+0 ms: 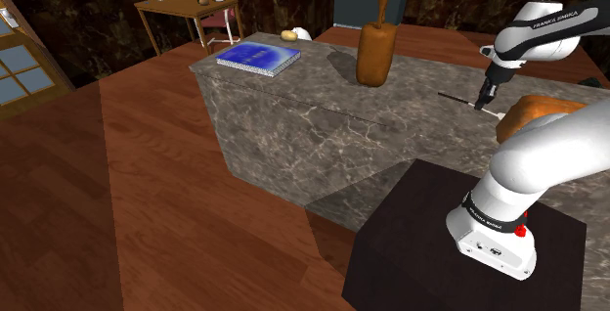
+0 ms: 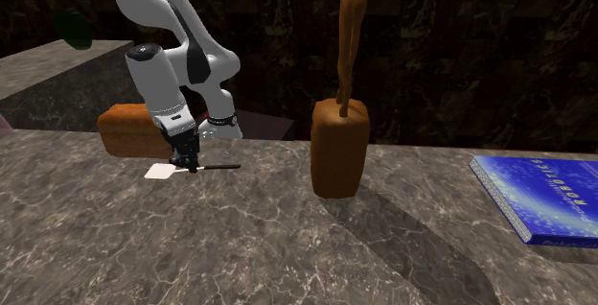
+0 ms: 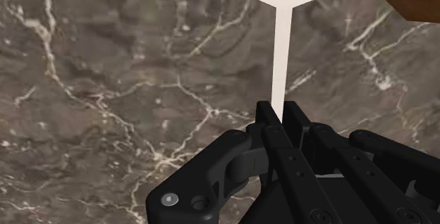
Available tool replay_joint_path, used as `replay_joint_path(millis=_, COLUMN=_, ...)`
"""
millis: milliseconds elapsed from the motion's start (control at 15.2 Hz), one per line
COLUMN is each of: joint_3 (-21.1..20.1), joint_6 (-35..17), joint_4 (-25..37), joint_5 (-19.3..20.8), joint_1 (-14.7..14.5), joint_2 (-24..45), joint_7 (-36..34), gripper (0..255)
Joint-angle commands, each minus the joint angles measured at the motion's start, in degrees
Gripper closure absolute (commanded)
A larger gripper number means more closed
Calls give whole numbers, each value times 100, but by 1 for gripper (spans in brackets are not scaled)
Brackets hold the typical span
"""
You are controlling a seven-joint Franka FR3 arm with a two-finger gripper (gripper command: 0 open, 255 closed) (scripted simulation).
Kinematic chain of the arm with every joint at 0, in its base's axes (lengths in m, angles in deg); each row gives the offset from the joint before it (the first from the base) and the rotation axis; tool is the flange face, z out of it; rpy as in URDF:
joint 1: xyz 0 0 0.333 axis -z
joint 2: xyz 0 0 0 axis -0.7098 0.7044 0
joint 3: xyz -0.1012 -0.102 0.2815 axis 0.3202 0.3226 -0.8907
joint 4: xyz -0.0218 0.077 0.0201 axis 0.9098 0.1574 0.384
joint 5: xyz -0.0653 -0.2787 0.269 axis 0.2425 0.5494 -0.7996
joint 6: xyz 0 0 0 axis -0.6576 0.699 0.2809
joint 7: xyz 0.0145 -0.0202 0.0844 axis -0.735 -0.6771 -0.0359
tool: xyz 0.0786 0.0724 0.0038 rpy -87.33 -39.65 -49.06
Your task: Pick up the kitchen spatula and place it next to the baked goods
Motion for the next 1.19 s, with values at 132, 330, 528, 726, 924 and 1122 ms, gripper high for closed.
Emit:
replay_joint_path(millis=132, joint_3=0, joint_6=0, joint_4=0, joint_5=0, joint_1=0, joint_2=0, joint_7=0, gripper=0)
replay_joint_path(millis=330, joint_3=0, joint_6=0, joint_4=0, joint_5=0, joint_1=0, joint_2=0, joint_7=0, gripper=0)
replay_joint_path(millis=528, joint_3=-295, joint_6=491, joint_4=190, joint_5=-35, joint_1=143, joint_2=-289, joint_7=-29, gripper=0)
replay_joint_path(millis=726, joint_3=-529, joint_6=905, joint_4=386, joint_5=-96, joint_1=229, joint_2=-497, joint_7=-37, gripper=0)
replay_joint_path(millis=924, joint_3=-529, joint_6=905, joint_4=386, joint_5=-96, joint_1=230, joint_2=-497, joint_7=-37, gripper=0)
replay_joint_path(millis=1122, joint_3=-529, joint_6=905, joint_4=386, joint_5=-96, joint_1=229, joint_2=-497, joint_7=-37, gripper=0)
